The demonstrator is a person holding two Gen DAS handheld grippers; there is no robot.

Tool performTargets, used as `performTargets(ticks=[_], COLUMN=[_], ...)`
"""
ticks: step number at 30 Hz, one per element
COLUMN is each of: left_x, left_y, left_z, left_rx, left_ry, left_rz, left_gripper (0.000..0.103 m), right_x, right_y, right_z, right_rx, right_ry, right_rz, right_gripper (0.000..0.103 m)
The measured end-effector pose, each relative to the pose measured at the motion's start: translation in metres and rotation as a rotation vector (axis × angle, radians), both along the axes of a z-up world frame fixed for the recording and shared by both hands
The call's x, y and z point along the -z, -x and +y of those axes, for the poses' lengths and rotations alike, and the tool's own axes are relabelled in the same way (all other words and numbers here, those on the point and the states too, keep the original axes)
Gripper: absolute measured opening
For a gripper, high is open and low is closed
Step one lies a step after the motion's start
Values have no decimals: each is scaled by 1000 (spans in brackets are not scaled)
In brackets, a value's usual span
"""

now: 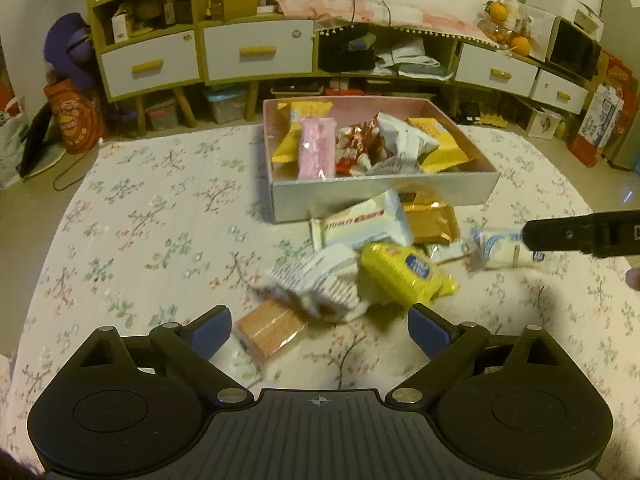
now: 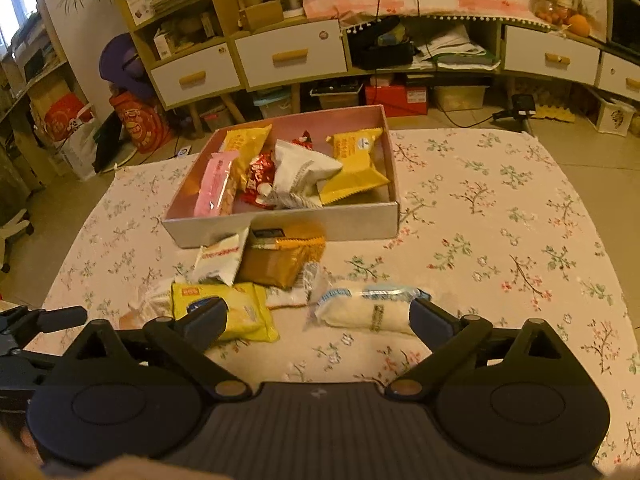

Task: Organize snacks
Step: 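Move both tools back over the remaining snacks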

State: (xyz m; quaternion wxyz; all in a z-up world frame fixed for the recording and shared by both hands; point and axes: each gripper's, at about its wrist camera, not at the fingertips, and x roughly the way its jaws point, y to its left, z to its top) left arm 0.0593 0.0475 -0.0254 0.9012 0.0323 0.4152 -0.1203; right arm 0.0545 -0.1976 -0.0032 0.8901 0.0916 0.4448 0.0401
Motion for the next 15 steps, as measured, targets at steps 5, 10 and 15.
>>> performTargets(ticks=[5, 10, 15], left_x=[12, 26, 41], left_y=[7, 10, 10], left_z=[5, 9, 18], left_rx=[42, 92, 120], left_ry=[-32, -98, -137], left_rz=[2, 4, 4], left_gripper=[96, 96, 97], right_x=[6, 20, 33], right_y=[10, 16, 19], right_z=[-10, -18, -24], right_rx=[-14, 9, -15], right_ry=[41, 69, 95], right_rz=[-24, -13, -5], right_gripper=[102, 102, 102])
